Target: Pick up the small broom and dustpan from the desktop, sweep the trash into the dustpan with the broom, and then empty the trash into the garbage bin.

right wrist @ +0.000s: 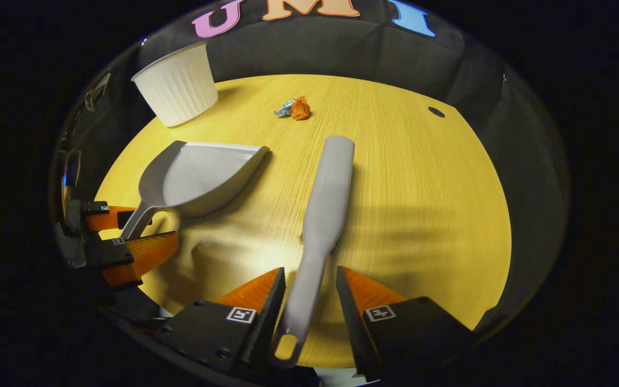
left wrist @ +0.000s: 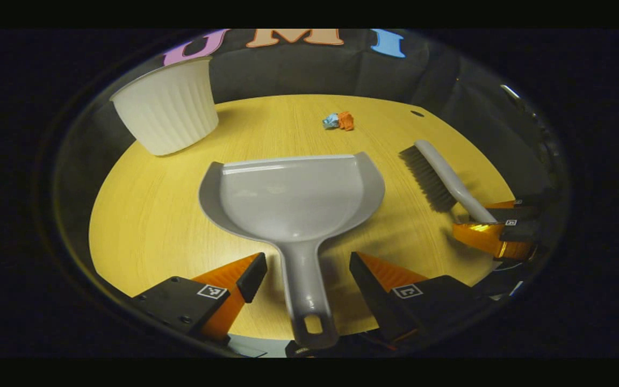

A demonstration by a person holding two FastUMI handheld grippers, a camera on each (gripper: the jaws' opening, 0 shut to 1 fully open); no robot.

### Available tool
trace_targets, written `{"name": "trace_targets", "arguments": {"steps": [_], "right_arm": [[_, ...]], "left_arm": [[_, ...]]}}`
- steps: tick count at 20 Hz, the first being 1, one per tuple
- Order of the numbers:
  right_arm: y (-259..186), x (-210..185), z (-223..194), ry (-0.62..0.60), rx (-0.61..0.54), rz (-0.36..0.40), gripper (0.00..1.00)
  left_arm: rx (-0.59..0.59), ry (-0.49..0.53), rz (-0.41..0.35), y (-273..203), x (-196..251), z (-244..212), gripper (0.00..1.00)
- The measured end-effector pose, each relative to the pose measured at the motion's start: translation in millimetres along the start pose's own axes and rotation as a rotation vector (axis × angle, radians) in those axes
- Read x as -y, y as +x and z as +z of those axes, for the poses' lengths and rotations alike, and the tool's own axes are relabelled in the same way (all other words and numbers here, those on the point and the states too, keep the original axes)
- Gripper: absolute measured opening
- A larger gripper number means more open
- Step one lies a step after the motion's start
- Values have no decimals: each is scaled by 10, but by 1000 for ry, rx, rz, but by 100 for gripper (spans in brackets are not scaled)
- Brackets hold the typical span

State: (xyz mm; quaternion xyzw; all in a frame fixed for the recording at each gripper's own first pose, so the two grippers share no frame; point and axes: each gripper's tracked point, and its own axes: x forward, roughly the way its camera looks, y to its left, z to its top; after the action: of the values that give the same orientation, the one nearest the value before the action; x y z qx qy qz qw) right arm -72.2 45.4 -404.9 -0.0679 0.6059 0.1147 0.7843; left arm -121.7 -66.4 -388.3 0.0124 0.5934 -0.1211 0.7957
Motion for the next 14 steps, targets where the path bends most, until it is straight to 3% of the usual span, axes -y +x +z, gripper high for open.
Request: {"name": "trace_targets", "arguments": {"steps": [2,3,5,9,12,14], "right_arm": [[40,40,-20,-4,-18,-8,34],[19,13,-5,-3,-18,21,25],[7,48,89,2,4,42,22],[-269,278,416,-19,101,35,15],[-331,582,845,-66,168,-14,19],[-286,791,1168,-106,190,-46,14]], "left_arm": [[-11,1,-5,15,9,-27,81],[-22,2,0,35,-9,-55,65],[-12,-10,-5,33,-40,-21,31],[79,26,-33,-32,-87,274,24],[131,90,-54,8,-112,517,26],[152,131,-66,58,-115,638,26]]}}
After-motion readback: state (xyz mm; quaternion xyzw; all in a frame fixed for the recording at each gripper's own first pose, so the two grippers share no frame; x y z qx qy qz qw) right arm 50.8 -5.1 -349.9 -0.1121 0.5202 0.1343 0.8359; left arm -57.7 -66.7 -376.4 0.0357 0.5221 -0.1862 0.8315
